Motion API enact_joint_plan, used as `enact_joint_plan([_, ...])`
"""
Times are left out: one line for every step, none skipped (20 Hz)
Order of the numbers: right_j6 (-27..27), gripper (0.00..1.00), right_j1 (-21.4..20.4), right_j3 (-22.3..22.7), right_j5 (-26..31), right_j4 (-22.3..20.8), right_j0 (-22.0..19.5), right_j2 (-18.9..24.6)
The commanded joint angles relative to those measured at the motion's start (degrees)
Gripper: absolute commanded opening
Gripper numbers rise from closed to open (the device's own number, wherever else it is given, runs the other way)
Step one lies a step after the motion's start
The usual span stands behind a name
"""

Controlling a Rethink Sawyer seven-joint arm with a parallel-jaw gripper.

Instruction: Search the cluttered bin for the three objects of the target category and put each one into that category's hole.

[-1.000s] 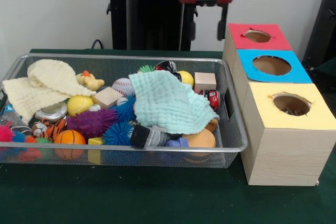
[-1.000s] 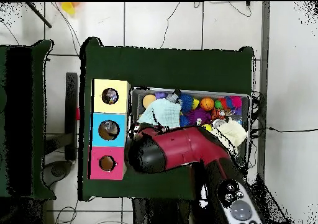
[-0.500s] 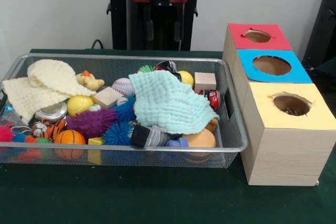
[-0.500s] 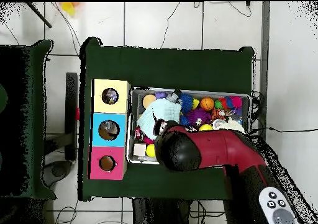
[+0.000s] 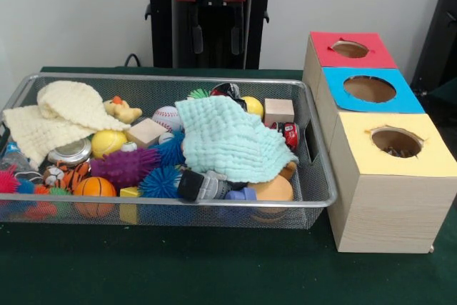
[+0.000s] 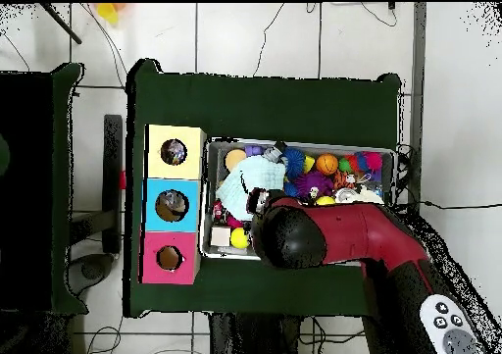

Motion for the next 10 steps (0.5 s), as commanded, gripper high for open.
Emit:
enact_joint_plan([-11.14,1.00,3.92,0.60,3.10,-4.96,-0.55,3.61])
enact_joint_plan([-10.53,1.00,4.92,0.25,2.24,-5.90,-0.29,3.07])
enact_joint_plan([-9.94,1.00,5.94,-0.23,1.49,-6.80,-0.10,2.62])
enact_joint_plan([-9.67,1.00,6.91,-0.71,1.11,-7.45,0.01,2.15])
enact_joint_plan([-9.39,1.00,7.68,-1.10,0.47,-8.26,0.07,1.80])
enact_joint_plan([-9.18,1.00,8.42,-1.69,0.40,-8.93,0.16,1.35])
enact_joint_plan([-9.33,1.00,9.29,-2.18,0.05,-9.69,0.07,1.27])
enact_joint_plan([-9.00,1.00,10.25,-2.74,-0.28,-10.39,0.05,0.99])
enact_joint_plan([-8.98,1.00,11.31,-3.31,-0.52,-10.94,0.01,0.89])
enact_joint_plan([-8.91,1.00,12.19,-3.86,-0.87,-11.55,-0.02,0.84])
